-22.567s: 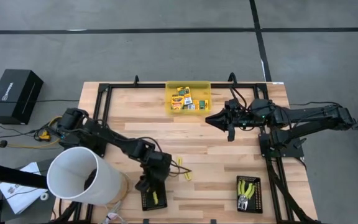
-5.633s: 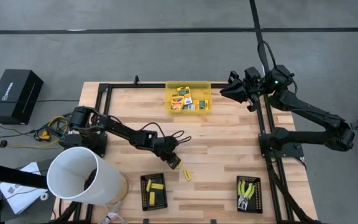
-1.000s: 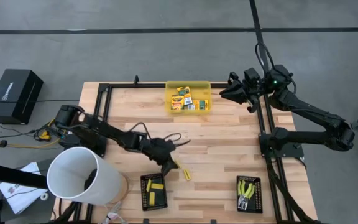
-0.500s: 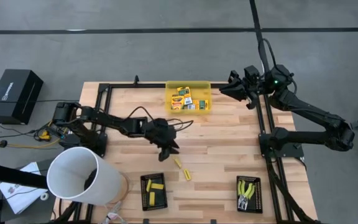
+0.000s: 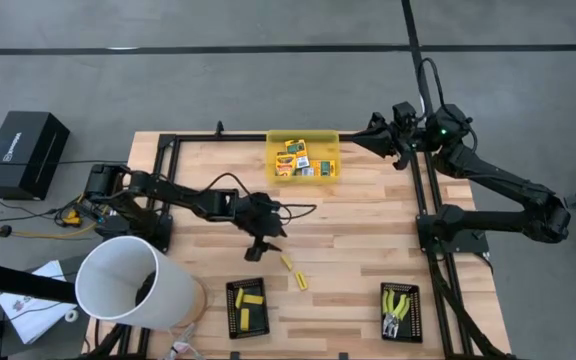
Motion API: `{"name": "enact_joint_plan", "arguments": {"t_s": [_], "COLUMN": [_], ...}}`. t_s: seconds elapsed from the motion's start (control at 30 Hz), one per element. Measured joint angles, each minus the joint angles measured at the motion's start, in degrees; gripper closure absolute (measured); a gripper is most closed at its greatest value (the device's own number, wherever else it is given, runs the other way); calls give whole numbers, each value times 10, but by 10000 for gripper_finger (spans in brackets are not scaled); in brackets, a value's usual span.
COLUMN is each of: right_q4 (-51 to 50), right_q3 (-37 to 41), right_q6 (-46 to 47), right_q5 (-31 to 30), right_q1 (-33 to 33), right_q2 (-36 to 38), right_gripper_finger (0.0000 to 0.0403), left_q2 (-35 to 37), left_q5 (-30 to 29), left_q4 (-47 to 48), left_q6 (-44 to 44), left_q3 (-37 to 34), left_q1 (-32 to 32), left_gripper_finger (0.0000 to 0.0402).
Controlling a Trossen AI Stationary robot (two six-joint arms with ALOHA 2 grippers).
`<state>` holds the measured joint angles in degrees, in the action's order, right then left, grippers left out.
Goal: Pick & Place School Supplies
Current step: Put the yellow eraser into the left black bin
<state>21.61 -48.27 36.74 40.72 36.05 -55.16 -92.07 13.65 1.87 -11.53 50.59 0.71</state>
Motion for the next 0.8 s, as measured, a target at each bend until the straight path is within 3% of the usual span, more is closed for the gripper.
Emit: {"name": "enact_joint_plan", "arguments": {"t_s": [0.23,0.8], "right_q4": [0,-1], "right_q3": [0,0], "right_q6": [8,8], "right_q5": [-12,-13], "right_q1": [-4,-12], "right_q2": [0,0], "right_gripper_finger": [351,351], "left_q2": [-41,-137], "left_q5": [42,47], "left_q4": [4,25], "left_q6": [-13,-63], "left_q3": [0,64], "left_q1": [0,20], "left_gripper_finger": [194,199]}}
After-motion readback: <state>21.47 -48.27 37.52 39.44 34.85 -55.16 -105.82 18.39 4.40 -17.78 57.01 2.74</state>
